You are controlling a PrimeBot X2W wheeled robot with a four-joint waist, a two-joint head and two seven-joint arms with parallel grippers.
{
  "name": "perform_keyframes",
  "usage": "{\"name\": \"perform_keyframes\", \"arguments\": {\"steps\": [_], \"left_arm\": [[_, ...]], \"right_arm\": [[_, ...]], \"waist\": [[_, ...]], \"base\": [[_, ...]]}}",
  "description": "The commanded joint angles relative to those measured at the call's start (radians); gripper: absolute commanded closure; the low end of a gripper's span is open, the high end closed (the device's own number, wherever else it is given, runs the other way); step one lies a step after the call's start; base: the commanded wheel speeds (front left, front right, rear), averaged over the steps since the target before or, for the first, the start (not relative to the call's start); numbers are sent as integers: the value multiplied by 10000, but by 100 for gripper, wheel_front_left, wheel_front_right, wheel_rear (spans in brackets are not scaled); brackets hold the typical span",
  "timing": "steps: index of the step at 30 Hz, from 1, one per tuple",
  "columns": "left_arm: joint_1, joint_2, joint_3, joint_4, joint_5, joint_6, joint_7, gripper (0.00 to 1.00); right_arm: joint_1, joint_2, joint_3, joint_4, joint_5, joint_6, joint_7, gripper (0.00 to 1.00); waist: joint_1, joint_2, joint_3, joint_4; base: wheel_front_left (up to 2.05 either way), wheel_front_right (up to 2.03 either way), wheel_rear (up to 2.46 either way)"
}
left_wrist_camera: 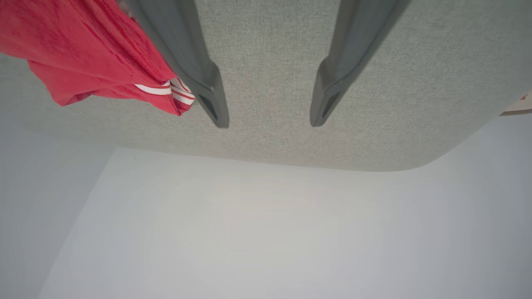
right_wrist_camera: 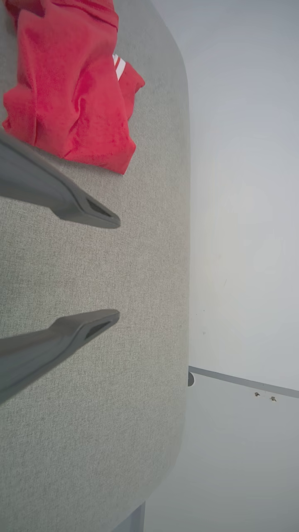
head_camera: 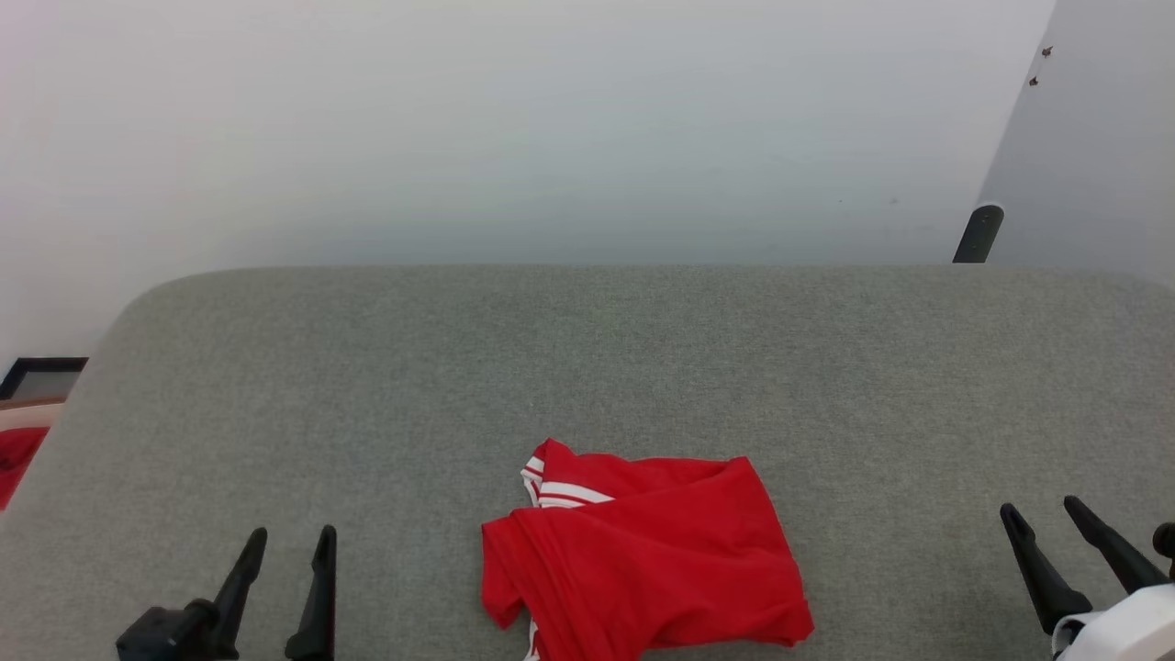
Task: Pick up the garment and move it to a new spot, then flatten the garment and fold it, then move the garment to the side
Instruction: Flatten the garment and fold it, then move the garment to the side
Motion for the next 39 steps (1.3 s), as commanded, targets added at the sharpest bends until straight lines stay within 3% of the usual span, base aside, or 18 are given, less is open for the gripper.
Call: {"name": "perform_keyframes", "arguments": {"steps": [1, 29, 39], "left_arm": [[94, -4, 34, -87, 153, -31, 11, 0], [26, -155, 217, -102, 619, -30, 11, 0], [-21, -106, 313, -114, 613, -30, 11, 0]], "right_arm": [[162, 89, -83, -4, -6, -11, -86, 0], [872, 522, -444, -46, -364, -11, -679, 0], [648, 511, -138, 9, -221, -11, -547, 0]], "waist": [[0, 0, -8, 14], [0, 0, -25, -35], [0, 0, -36, 605]], "base": [[0, 0, 0], [0, 0, 0], [0, 0, 0]]}}
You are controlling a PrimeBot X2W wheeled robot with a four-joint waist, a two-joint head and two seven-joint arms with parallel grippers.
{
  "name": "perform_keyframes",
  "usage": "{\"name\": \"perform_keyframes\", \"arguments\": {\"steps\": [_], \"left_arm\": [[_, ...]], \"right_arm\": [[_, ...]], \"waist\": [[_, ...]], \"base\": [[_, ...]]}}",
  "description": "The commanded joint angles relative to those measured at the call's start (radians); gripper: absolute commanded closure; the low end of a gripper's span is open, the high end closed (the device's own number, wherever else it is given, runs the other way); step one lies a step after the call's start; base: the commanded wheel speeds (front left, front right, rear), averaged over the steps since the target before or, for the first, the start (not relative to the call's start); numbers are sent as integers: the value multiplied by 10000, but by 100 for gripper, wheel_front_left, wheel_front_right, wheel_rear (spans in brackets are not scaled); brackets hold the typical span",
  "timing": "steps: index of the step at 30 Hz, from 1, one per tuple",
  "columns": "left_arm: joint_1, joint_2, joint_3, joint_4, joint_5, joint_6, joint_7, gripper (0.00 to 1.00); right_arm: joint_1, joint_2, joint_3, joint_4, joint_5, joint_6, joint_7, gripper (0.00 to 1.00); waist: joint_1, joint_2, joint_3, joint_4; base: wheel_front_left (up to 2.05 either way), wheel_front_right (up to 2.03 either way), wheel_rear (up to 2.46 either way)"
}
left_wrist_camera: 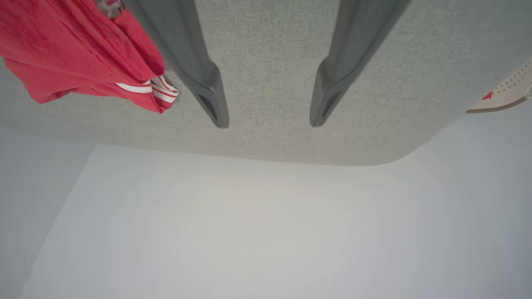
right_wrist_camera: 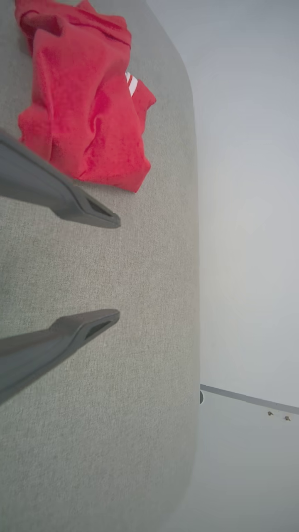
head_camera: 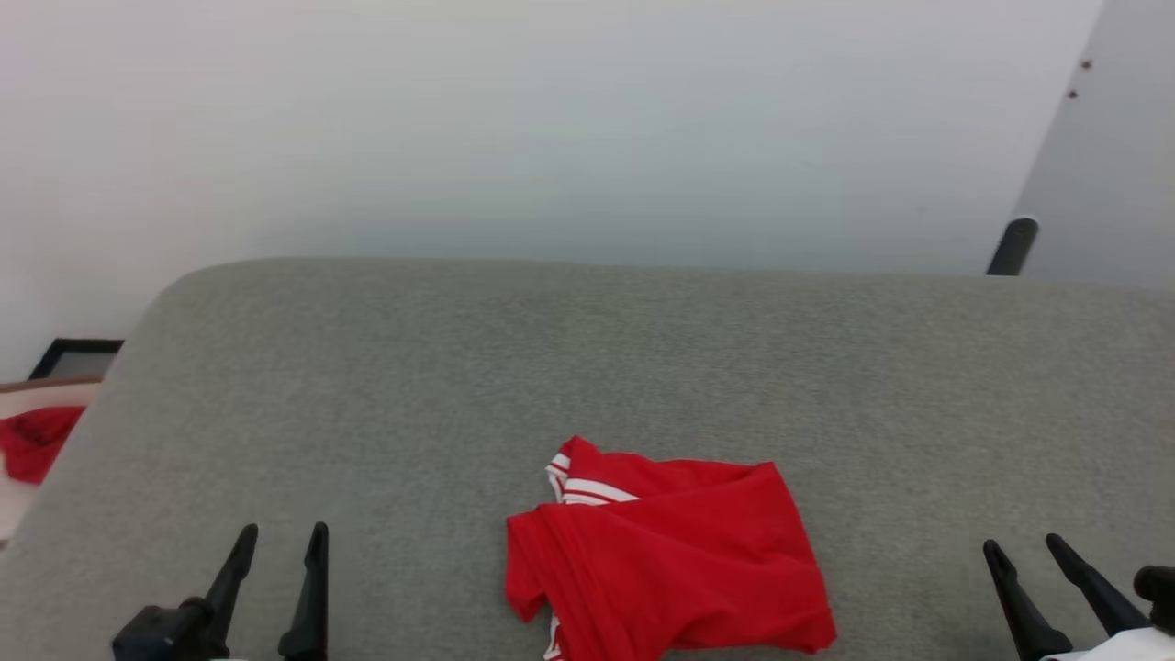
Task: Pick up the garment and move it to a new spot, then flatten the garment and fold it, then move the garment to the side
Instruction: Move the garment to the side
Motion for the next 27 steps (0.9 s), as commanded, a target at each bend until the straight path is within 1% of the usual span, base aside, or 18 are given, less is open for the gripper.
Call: {"name": "perform_keyframes", "arguments": {"steps": [1, 6, 11, 20, 27], "left_arm": [[-14, 61, 40, -5, 64, -28, 11, 0], [-3, 79, 84, -33, 100, -28, 11, 0], [-66, 71, -118, -35, 136, -28, 11, 0], [-180, -43, -442, 18, 117, -28, 11, 0], [-351, -223, -696, 51, 113, -28, 11, 0]], "right_arm": [[-93, 18, 58, 14, 59, -11, 26, 0], [-363, -9, 487, 114, 197, -11, 299, 0], [-738, -82, 907, 271, 524, -11, 821, 0], [-1300, -320, 1433, 816, 1152, -10, 2643, 0], [-1541, -411, 1273, 1074, 1363, -11, 4069, 0]], "waist": [[0, -1, -9, 316], [0, -1, -2, 934], [0, -1, 56, 1562], [0, -1, 258, 2377], [0, -1, 589, 2805]], "base": [[0, 0, 0], [0, 0, 0], [0, 0, 0], [0, 0, 0], [0, 0, 0]]}}
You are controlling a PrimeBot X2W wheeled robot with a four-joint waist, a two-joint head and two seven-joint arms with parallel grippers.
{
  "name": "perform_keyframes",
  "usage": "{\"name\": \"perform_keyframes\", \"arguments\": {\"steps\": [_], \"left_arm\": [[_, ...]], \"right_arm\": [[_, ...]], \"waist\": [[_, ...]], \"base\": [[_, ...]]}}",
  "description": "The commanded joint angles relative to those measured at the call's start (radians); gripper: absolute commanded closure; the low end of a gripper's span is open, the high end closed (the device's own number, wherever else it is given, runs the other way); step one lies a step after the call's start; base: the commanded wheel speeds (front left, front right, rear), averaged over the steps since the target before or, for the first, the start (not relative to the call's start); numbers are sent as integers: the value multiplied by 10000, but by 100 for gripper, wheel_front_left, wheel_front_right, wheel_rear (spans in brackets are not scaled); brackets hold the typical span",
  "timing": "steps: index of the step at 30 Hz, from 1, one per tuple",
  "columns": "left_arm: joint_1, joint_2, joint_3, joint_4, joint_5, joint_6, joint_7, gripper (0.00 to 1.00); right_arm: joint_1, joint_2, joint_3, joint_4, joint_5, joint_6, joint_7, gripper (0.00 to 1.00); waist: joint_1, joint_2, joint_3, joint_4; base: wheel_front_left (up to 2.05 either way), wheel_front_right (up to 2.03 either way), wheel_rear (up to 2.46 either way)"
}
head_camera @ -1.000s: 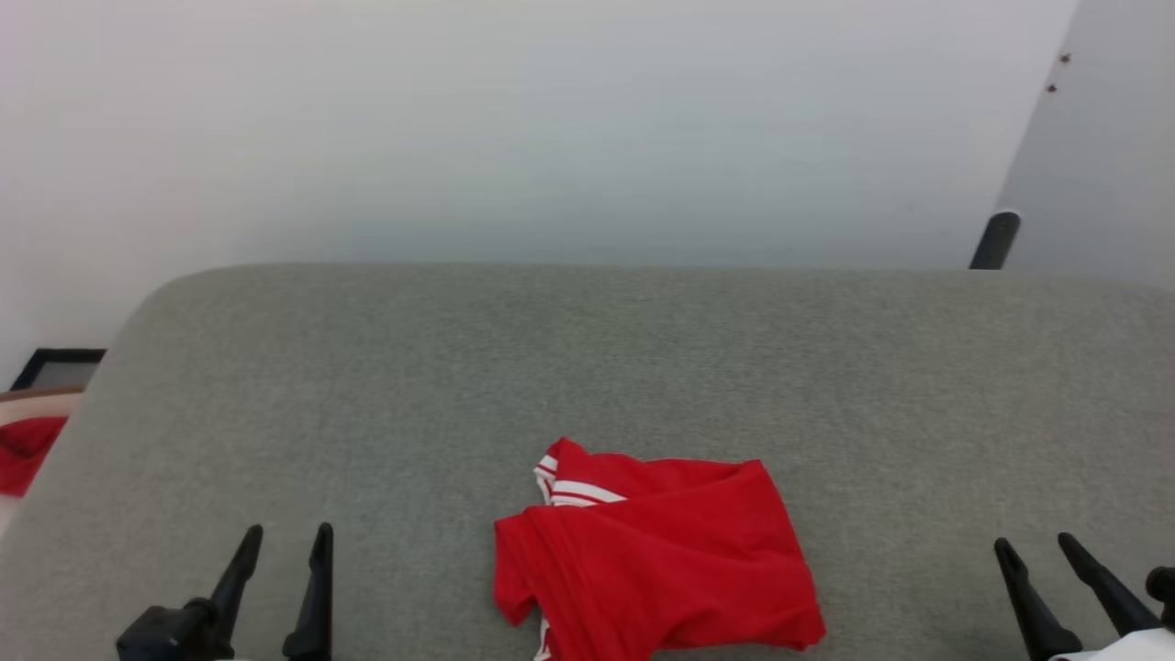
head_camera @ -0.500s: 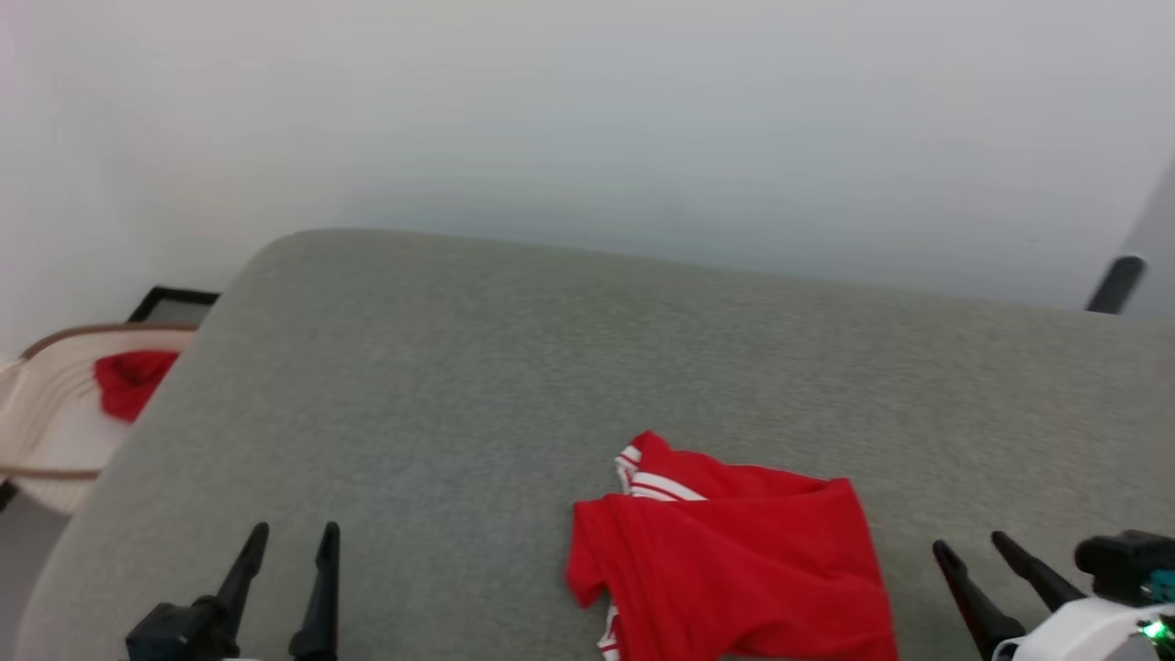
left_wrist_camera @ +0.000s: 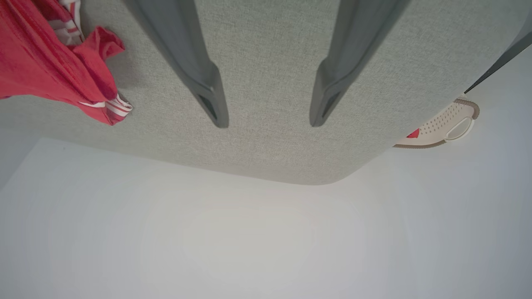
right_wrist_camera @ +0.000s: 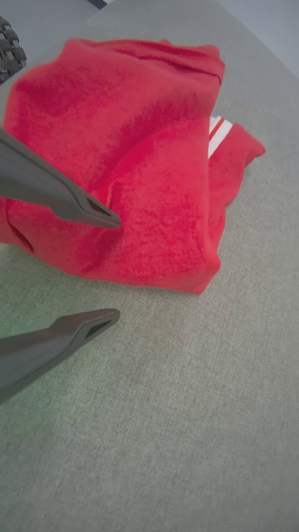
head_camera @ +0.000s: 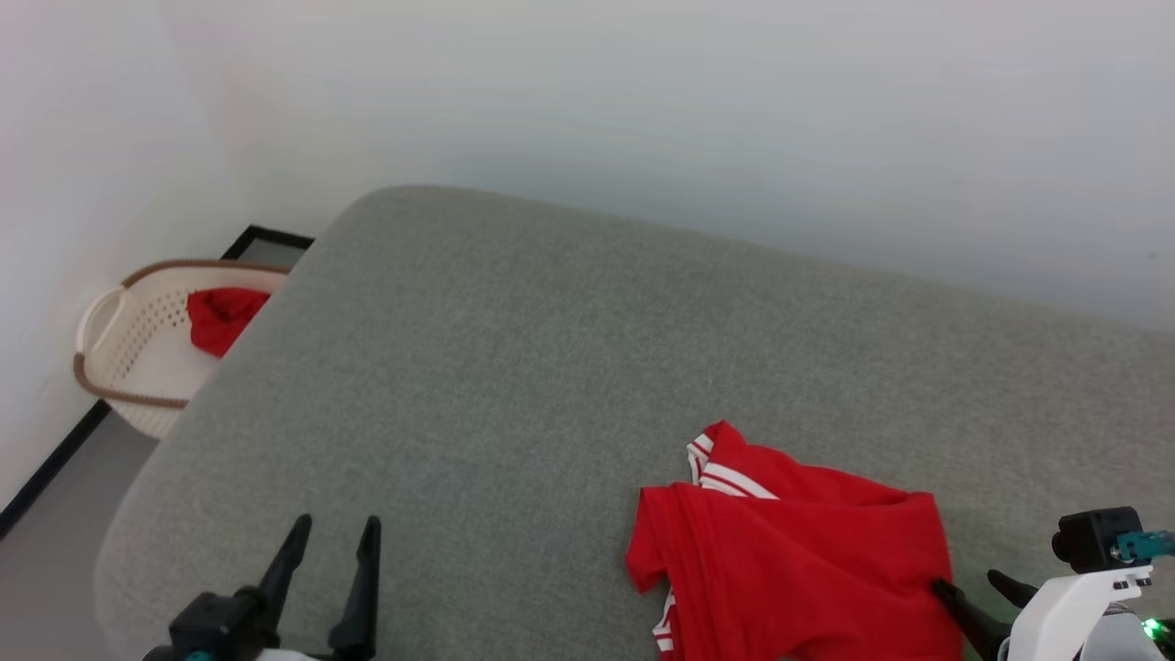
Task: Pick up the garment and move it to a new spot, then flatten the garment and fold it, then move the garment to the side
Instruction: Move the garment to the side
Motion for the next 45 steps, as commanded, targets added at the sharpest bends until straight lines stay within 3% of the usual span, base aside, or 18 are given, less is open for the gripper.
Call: {"name": "perform_keyframes", "arguments": {"steps": [1, 16, 17, 18, 26, 45], "left_arm": [[-184, -64, -38, -3, 10, -28, 11, 0], [-893, -507, -481, 207, -68, -28, 12, 0], [-921, -517, -497, 214, -71, -28, 12, 0], [-938, -533, -507, 222, -86, -28, 12, 0], [-986, -567, -418, 270, -105, -28, 12, 0], [-1144, -436, -580, 169, 0, -28, 12, 0]], "right_arm": [[-144, -44, -42, 41, -39, -10, 250, 0], [-934, 500, -275, 634, -129, -7, 3223, 0], [-983, 496, -207, 634, -186, -4, 3342, 55], [-1016, 522, -143, 624, -170, -4, 3453, 100], [-1346, 358, -320, 568, -58, -7, 3813, 100], [-2882, -975, -208, -193, -237, -11, 4129, 100]], "waist": [[0, -1, 287, 239], [0, -1, 1219, 857], [0, -1, 1248, 875], [0, -1, 1271, 892], [0, -1, 1306, 851], [0, -1, 1123, -142]], "base": [[0, 0, 0], [0, 0, 0], [0, 0, 0], [0, 0, 0], [0, 0, 0], [0, 0, 0]]}}
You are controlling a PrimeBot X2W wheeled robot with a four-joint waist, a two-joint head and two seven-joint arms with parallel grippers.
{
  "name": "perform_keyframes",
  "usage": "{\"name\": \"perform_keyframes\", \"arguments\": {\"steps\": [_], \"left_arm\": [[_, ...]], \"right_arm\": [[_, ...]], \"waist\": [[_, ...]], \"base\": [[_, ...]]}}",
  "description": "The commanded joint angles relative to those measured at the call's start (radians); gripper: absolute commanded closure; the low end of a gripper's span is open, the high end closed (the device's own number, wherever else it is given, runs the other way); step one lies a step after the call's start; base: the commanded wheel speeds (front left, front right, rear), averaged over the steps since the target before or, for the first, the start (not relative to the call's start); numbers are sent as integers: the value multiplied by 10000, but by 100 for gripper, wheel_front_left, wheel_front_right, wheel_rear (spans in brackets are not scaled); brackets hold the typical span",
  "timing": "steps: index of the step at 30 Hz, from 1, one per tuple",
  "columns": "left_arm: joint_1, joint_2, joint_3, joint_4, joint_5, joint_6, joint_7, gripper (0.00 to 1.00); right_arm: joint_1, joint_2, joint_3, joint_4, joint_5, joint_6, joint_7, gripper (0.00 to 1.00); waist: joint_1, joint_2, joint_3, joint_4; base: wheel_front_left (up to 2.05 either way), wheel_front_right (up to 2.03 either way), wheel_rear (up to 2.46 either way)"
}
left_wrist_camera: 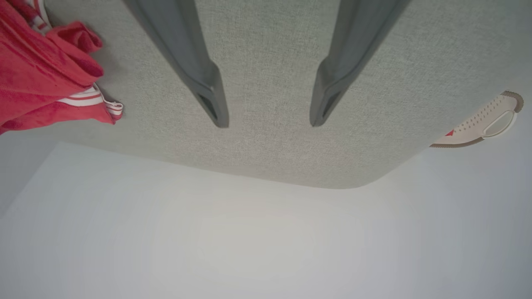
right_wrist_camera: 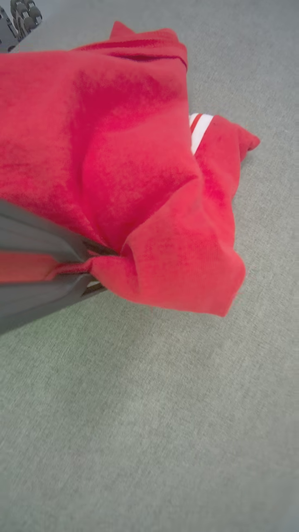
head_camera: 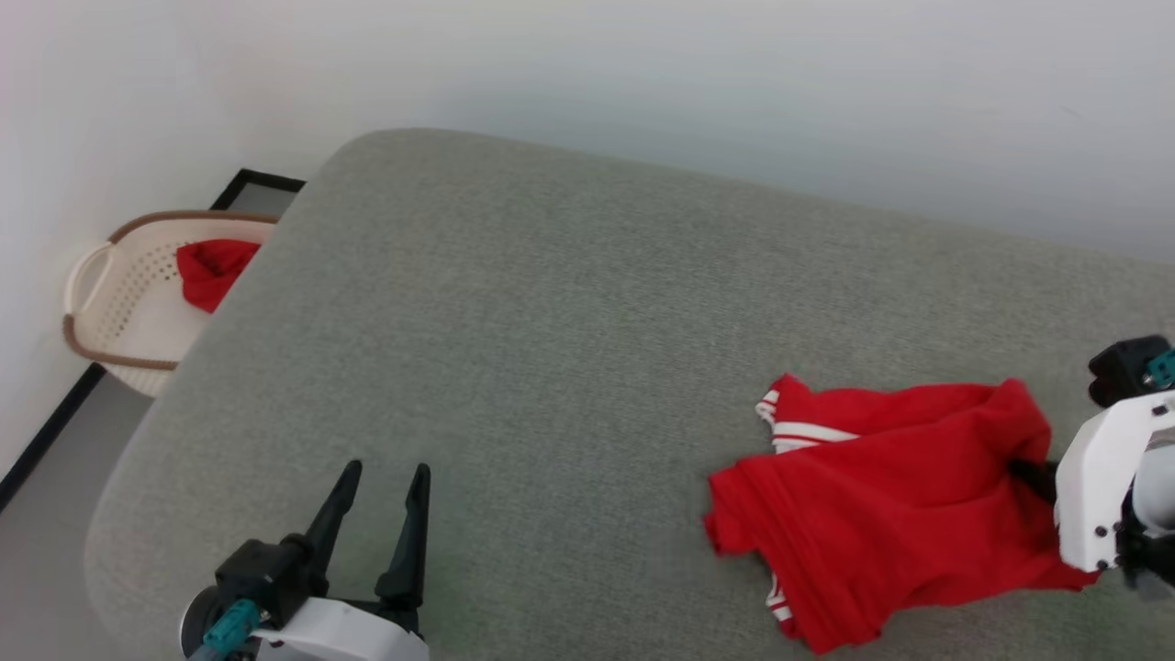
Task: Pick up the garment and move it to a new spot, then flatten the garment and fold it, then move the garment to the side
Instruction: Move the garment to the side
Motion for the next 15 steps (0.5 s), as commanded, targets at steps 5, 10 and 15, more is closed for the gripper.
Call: {"name": "perform_keyframes", "arguments": {"steps": [5, 10, 15], "left_arm": [[-247, 18, -111, -54, 44, -28, 12, 0], [-515, 31, -211, -125, 38, -28, 12, 0], [-808, 88, -244, -200, 62, -28, 12, 0]], "right_arm": [[-417, -491, 186, -218, -122, -11, -84, 100], [-846, -967, 442, -444, -200, -11, -244, 100], [-1364, -1482, 667, -476, -200, -11, -449, 100]], "waist": [[0, 0, 128, -427], [0, 0, 353, -856], [0, 0, 670, -1401]], "base": [[0, 0, 0], [0, 0, 0], [0, 0, 0]]}}
